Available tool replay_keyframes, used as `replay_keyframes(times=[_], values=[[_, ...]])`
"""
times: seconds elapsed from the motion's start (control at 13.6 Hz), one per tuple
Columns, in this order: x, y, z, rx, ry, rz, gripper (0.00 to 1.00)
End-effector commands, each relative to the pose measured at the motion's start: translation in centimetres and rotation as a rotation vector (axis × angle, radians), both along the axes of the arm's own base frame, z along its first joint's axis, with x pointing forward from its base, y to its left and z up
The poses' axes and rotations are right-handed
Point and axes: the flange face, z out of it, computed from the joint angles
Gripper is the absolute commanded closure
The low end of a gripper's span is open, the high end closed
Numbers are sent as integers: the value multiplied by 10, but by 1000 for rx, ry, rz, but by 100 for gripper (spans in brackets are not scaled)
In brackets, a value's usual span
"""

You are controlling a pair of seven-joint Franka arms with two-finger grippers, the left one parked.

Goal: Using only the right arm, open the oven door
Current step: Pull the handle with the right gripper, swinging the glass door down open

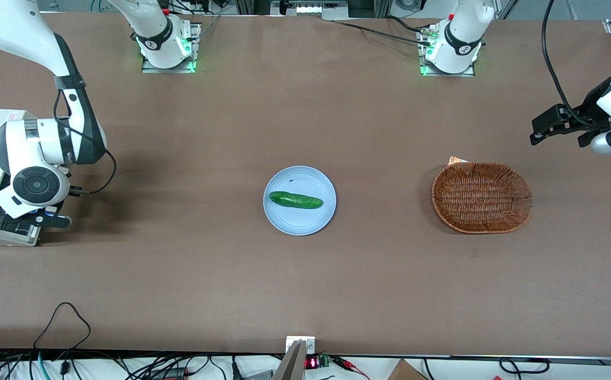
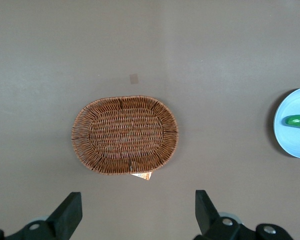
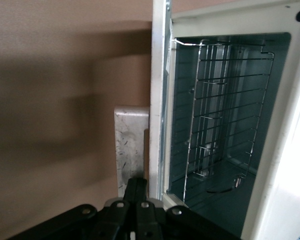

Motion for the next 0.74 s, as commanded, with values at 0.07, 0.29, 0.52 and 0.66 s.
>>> replay_keyframes(times=[0.07, 0.29, 0.52, 0.66], values=[[-8, -3, -14, 19, 15, -28, 100], [-7, 2, -21, 23, 22, -21, 100], [-8, 9, -24, 53, 22, -37, 100], [-8, 11, -30, 54, 31, -35, 100]])
